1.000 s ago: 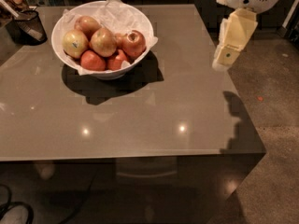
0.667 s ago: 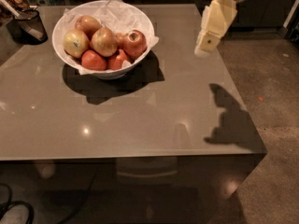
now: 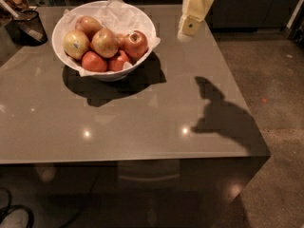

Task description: Pick apple from white bowl

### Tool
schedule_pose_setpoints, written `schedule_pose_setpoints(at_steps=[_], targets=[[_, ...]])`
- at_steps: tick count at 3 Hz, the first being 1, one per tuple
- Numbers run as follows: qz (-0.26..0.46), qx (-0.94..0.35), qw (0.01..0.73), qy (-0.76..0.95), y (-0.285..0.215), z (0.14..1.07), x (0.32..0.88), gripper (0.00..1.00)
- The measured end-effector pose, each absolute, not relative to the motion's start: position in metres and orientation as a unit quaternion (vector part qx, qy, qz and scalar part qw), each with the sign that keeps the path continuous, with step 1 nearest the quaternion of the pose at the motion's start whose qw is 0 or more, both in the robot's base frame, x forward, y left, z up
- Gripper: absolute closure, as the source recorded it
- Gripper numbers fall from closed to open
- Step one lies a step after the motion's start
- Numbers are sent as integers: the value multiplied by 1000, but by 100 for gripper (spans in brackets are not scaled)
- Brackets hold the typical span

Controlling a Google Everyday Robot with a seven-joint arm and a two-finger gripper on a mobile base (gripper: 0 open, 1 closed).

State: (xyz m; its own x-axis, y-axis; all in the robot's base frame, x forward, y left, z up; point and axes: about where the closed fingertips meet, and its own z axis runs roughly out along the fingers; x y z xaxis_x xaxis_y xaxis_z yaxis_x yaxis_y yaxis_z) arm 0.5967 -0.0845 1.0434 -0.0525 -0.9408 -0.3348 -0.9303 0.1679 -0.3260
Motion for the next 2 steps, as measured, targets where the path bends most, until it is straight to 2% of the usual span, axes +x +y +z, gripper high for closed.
schedule_pose_setpoints(at_steps=[1,2], targets=[[-16,-648,256,717,-73,1046,603,0],[-17,-662,272,698,-30,1040,626,0]])
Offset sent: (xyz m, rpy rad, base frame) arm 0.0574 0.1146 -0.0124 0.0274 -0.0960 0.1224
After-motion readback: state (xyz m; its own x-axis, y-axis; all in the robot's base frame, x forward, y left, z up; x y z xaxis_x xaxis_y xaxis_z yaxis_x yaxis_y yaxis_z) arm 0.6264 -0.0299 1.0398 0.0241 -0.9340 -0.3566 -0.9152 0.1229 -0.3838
